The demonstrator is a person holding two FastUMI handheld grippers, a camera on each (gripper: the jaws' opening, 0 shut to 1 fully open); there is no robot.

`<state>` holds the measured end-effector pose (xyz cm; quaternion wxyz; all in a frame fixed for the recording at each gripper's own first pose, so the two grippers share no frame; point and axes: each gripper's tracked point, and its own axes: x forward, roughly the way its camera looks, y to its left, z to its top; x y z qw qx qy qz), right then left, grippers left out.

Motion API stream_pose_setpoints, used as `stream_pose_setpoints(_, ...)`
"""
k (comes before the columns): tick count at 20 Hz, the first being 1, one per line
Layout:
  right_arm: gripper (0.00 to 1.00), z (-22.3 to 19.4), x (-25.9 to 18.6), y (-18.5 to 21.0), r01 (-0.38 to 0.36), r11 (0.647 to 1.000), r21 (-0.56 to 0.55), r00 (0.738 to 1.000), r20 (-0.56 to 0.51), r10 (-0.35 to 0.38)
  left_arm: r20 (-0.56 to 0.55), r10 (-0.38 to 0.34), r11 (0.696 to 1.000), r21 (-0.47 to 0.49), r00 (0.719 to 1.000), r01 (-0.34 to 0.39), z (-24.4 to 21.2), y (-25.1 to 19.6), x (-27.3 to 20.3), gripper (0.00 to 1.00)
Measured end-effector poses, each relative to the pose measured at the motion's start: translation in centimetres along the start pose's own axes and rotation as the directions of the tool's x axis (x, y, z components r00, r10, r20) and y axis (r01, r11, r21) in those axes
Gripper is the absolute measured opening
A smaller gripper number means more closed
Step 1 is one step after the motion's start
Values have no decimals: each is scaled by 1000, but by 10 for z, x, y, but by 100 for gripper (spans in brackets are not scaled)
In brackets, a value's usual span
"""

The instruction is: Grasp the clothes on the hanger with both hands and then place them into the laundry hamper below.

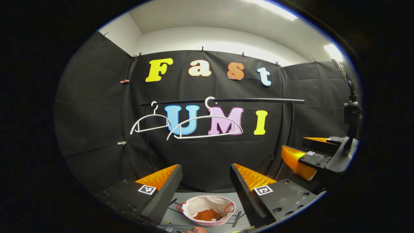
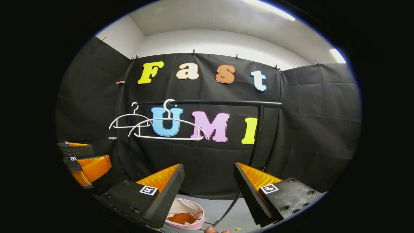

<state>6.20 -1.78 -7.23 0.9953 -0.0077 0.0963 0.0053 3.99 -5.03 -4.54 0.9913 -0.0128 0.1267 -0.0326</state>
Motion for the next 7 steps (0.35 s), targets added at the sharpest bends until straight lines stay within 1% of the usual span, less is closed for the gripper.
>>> stream_pose_setpoints(7,99,1,-6,0,-3,1000,2,1000,-1,3,6,3,1000,6,1000,-3,2,-1,-4,94)
